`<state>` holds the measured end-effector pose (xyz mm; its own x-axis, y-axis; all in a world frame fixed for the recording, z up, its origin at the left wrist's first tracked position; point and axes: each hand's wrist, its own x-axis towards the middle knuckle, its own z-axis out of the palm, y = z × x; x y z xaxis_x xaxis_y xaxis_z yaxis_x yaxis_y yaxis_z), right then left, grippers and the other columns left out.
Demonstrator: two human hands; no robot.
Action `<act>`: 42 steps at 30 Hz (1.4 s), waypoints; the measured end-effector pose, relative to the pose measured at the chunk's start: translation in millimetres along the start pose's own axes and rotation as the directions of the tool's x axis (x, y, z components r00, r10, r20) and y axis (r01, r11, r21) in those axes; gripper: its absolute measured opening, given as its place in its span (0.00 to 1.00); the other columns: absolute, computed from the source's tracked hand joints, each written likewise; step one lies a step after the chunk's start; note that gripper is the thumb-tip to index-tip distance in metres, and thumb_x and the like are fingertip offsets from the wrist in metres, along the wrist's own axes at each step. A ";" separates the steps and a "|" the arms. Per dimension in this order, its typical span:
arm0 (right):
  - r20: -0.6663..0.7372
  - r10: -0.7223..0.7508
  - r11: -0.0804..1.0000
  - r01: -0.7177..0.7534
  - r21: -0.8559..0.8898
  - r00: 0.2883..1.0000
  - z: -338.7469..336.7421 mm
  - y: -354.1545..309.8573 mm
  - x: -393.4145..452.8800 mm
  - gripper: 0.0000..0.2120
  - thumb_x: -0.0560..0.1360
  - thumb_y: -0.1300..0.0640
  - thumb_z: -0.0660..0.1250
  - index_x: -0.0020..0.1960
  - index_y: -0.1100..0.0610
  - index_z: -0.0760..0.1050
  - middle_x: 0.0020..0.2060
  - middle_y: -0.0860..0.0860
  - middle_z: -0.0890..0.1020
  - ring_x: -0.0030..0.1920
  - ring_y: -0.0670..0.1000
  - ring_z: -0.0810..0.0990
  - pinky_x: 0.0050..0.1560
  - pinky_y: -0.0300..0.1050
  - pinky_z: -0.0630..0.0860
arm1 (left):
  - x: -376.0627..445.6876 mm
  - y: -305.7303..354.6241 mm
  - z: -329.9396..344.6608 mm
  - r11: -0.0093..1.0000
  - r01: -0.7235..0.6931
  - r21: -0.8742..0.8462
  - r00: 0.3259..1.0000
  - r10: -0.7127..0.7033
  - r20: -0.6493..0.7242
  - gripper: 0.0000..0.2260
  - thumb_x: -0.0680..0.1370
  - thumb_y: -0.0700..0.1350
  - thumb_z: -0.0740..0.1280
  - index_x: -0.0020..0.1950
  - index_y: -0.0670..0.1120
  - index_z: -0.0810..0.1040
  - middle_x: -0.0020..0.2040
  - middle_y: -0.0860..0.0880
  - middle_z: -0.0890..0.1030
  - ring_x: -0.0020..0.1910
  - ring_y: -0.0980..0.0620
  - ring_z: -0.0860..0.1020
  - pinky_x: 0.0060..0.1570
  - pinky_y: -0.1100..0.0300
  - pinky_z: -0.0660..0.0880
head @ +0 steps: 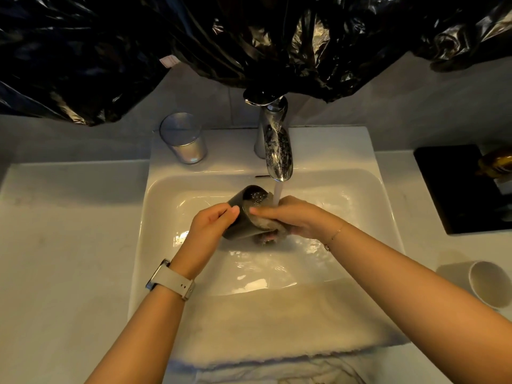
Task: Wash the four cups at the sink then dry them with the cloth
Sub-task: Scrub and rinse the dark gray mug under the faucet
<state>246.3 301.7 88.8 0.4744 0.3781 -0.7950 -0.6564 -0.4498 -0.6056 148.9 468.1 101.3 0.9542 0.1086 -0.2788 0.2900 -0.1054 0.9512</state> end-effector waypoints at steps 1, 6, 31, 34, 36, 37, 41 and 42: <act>0.054 -0.015 0.999 0.014 0.035 0.998 -1.4 2.0 -3.3 0.23 0.70 0.55 0.76 0.58 0.68 0.75 0.50 0.61 0.83 0.48 0.57 0.85 0.48 0.48 0.83 | -0.6 0.3 -0.6 1.000 0.007 -0.001 1.000 -0.007 0.011 0.16 0.83 0.42 0.60 0.34 0.45 0.67 0.29 0.57 0.66 0.31 0.60 0.65 0.32 0.68 0.63; -0.139 -0.211 0.913 0.145 -0.381 0.967 3.1 -4.1 8.2 0.19 0.65 0.60 0.77 0.54 0.61 0.77 0.47 0.53 0.82 0.50 0.53 0.81 0.48 0.43 0.79 | -4.8 0.5 -1.7 0.997 0.070 -0.016 0.994 -0.069 0.081 0.15 0.83 0.43 0.61 0.36 0.41 0.70 0.32 0.51 0.65 0.33 0.57 0.66 0.36 0.65 0.64; -0.170 -0.047 0.998 0.052 0.027 0.984 29.5 5.9 -21.8 0.13 0.67 0.65 0.66 0.50 0.68 0.77 0.40 0.67 0.82 0.40 0.64 0.82 0.47 0.55 0.74 | -1.0 -22.9 0.7 0.949 0.055 -0.312 0.998 -0.065 -0.020 0.23 0.75 0.63 0.65 0.69 0.61 0.69 0.65 0.50 0.77 0.62 0.50 0.79 0.57 0.52 0.78; -0.193 -0.084 0.996 0.079 -0.030 0.978 33.7 2.9 -25.9 0.10 0.72 0.64 0.67 0.52 0.64 0.75 0.43 0.60 0.80 0.44 0.63 0.83 0.42 0.50 0.77 | 3.2 -16.5 15.2 0.913 0.079 -0.400 0.977 -0.151 -0.151 0.20 0.78 0.63 0.61 0.63 0.53 0.76 0.60 0.45 0.81 0.59 0.44 0.80 0.58 0.47 0.78; -0.247 -0.148 0.981 0.111 -0.158 0.958 33.5 -0.1 -29.6 0.07 0.73 0.62 0.68 0.50 0.61 0.75 0.40 0.56 0.79 0.36 0.59 0.83 0.34 0.46 0.78 | 9.5 -10.5 20.1 0.822 0.212 -0.529 0.918 -0.353 -0.182 0.21 0.80 0.62 0.58 0.58 0.49 0.80 0.56 0.44 0.84 0.58 0.44 0.81 0.59 0.49 0.78; -0.281 -0.203 0.957 0.130 -0.258 0.938 32.2 -1.1 -29.6 0.06 0.73 0.61 0.69 0.48 0.59 0.75 0.38 0.55 0.79 0.35 0.57 0.83 0.31 0.43 0.77 | 13.0 -11.2 19.8 0.774 0.290 -0.562 0.887 -0.438 -0.146 0.20 0.81 0.61 0.58 0.58 0.48 0.81 0.55 0.43 0.84 0.57 0.44 0.81 0.58 0.49 0.78; -0.225 -0.486 0.708 0.230 -0.667 0.844 23.9 -8.7 -32.0 0.08 0.73 0.57 0.69 0.48 0.60 0.75 0.34 0.50 0.75 0.39 0.53 0.79 0.32 0.39 0.71 | 21.2 -15.5 13.4 0.653 0.527 -0.544 0.820 -0.559 0.123 0.24 0.79 0.63 0.61 0.62 0.46 0.80 0.58 0.40 0.83 0.56 0.39 0.81 0.59 0.41 0.77; -0.218 -0.489 0.718 0.248 -0.650 0.844 21.9 -10.8 -32.2 0.09 0.73 0.56 0.70 0.46 0.61 0.76 0.34 0.51 0.76 0.37 0.51 0.78 0.32 0.39 0.71 | 23.3 -13.2 11.4 0.627 0.561 -0.540 0.803 -0.571 0.171 0.25 0.78 0.63 0.61 0.62 0.46 0.80 0.56 0.40 0.83 0.53 0.40 0.82 0.54 0.43 0.79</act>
<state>225.3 312.2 121.6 0.8497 0.3627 -0.3826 0.0276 -0.7554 -0.6547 168.2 460.7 80.8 0.6132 -0.0222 -0.7896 0.6777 0.5284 0.5114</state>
